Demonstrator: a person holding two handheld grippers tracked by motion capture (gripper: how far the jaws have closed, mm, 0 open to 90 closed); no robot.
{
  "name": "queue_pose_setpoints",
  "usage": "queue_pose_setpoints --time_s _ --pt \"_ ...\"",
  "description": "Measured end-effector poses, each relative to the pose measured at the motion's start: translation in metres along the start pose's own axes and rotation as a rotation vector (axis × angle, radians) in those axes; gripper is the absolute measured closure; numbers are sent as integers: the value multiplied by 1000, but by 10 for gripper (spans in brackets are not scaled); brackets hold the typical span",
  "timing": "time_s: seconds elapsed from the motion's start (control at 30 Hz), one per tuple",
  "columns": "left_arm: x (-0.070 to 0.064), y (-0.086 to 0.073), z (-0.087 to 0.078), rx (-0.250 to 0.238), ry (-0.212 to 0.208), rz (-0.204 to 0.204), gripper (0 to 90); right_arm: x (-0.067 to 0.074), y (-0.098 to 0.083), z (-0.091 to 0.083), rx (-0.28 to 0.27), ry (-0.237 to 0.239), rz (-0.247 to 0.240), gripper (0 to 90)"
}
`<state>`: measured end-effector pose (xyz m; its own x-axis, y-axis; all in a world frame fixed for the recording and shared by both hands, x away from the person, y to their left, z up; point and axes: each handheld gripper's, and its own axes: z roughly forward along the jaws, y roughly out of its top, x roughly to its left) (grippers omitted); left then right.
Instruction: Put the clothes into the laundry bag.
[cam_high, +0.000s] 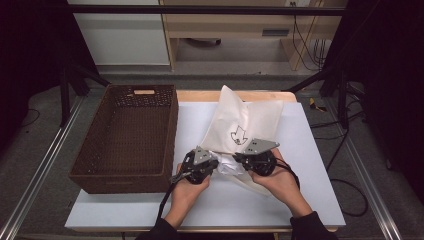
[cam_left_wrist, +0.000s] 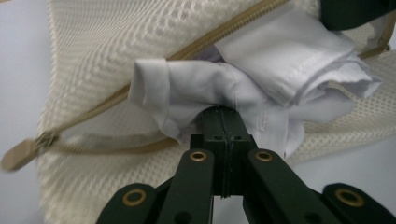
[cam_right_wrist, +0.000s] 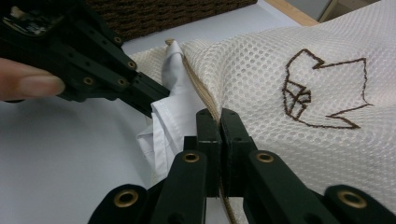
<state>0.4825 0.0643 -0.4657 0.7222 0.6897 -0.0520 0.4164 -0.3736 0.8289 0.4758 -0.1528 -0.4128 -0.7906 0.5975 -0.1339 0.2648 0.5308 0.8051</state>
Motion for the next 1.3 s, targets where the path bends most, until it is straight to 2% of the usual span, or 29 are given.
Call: queue_pose_setpoints --time_s 0.1,0.2,0.3,0.33,0.53,0.87,0.93,0.97,1.0,1.07,1.2,1.3 --pt "0 4 6 -8 -11 10 900 0 0 1 3 -1 -5 882" --pt "-6 12 15 -19 -35 37 900 -2 0 0 2 -4 0 882" --pt "-9 17 23 -34 -27 46 900 -3 1 0 8 -7 0 882" --pt "-11 23 30 -49 -21 53 900 -3 1 0 9 -7 -4 882" --pt "-9 27 46 -70 -21 36 900 -7 -3 -1 14 -20 15 882" --pt "-11 30 64 -97 37 49 900 -9 -9 -1 28 -31 25 881" --pt "-11 33 71 -104 67 58 900 -10 -10 0 33 -35 29 881" --pt "-11 33 71 -104 67 58 900 -10 -10 0 33 -35 29 881" --pt "-10 33 72 -106 91 61 900 -10 -9 0 34 -35 30 882" --pt "-8 35 76 -120 113 38 900 -10 -10 1 40 -37 26 882" --pt "-8 35 79 -134 129 45 900 -12 -10 1 39 -39 31 881" --pt "-6 36 82 -142 130 33 900 -12 -11 1 44 -41 33 881"
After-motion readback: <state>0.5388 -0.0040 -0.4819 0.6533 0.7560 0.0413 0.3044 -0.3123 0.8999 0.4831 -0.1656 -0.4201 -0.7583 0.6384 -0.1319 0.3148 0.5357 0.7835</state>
